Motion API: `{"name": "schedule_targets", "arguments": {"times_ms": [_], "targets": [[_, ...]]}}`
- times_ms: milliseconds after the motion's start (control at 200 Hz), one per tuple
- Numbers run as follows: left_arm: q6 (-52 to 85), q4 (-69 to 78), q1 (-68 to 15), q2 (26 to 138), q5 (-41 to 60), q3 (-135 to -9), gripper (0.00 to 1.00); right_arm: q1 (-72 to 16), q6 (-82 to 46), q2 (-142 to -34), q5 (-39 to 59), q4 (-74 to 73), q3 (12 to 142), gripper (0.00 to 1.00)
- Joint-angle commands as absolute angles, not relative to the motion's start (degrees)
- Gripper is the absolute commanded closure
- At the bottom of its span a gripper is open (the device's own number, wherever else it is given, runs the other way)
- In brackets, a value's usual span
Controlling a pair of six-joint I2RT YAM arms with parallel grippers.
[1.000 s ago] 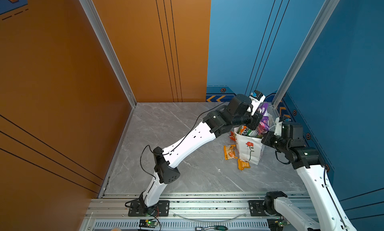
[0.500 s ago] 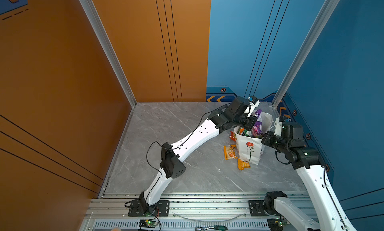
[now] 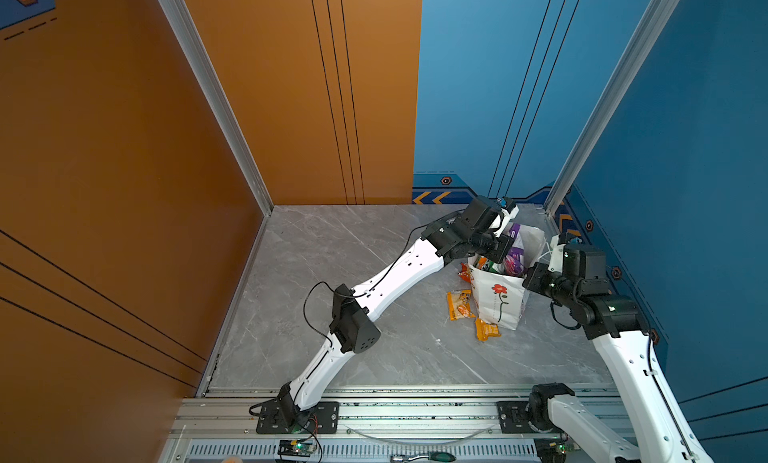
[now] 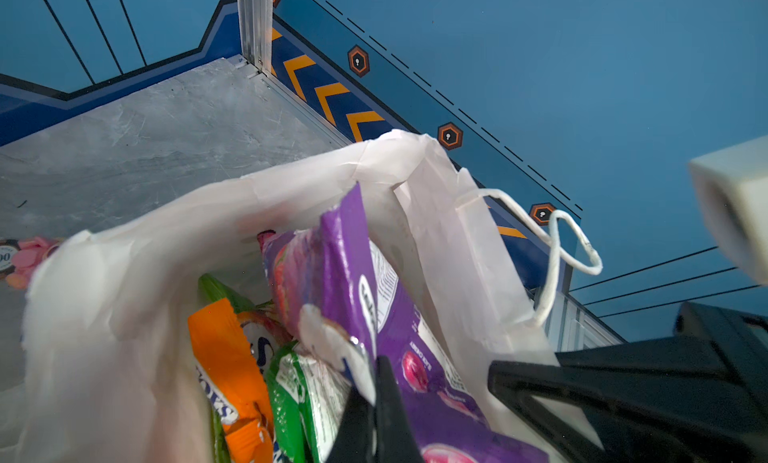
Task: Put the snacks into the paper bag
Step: 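Lower the purple candy bag into the paper bag and open the left gripper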
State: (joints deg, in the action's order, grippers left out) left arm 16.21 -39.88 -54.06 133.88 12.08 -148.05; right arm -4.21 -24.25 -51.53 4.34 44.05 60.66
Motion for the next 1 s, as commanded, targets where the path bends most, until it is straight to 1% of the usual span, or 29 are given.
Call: {"name": "schedule_targets", "arguments": {"times_ms": [0, 280, 501, 586, 641, 726, 811, 911, 996], "targets": [[14.6, -41.4, -54.4, 135.1, 10.2, -150.5, 1.00, -4.9, -24.7, -51.3, 4.1, 42.1, 61.4, 1.00], [15.4, -42.3, -54.8, 137.7, 5.4, -152.6, 1.00, -4.9, -24.3, -51.0, 2.9, 42.6, 61.8, 1.00], [15.1, -42.4, -55.2, 140.0, 4.3, -153.6, 1.00, -4.9, -24.3, -50.8, 2.7, 42.5, 61.4, 1.00], [14.6, -42.8, -55.4, 140.0, 3.5, -153.8, 0.98, -4.9, -24.3, -51.0, 2.8, 42.6, 61.4, 1.00], [14.3, -42.9, -55.6, 139.6, 3.1, -153.9, 0.95, -4.9, -24.3, -51.1, 2.7, 42.5, 61.3, 1.00], [14.0, -43.0, -55.8, 138.8, 2.6, -153.8, 0.84, -4.9, -24.3, -51.2, 2.6, 42.5, 61.4, 1.00], [13.6, -43.1, -56.1, 137.8, 1.8, -153.7, 0.78, -4.9, -24.3, -51.2, 2.6, 42.6, 61.3, 1.00], [12.8, -43.2, -56.7, 136.4, 0.7, -153.1, 0.68, -4.9, -24.3, -51.0, 2.3, 42.7, 61.3, 1.00], [12.8, -43.1, -56.8, 134.8, -0.6, -152.2, 0.63, -4.9, -24.2, -50.9, 1.9, 43.0, 61.3, 1.00]]}}
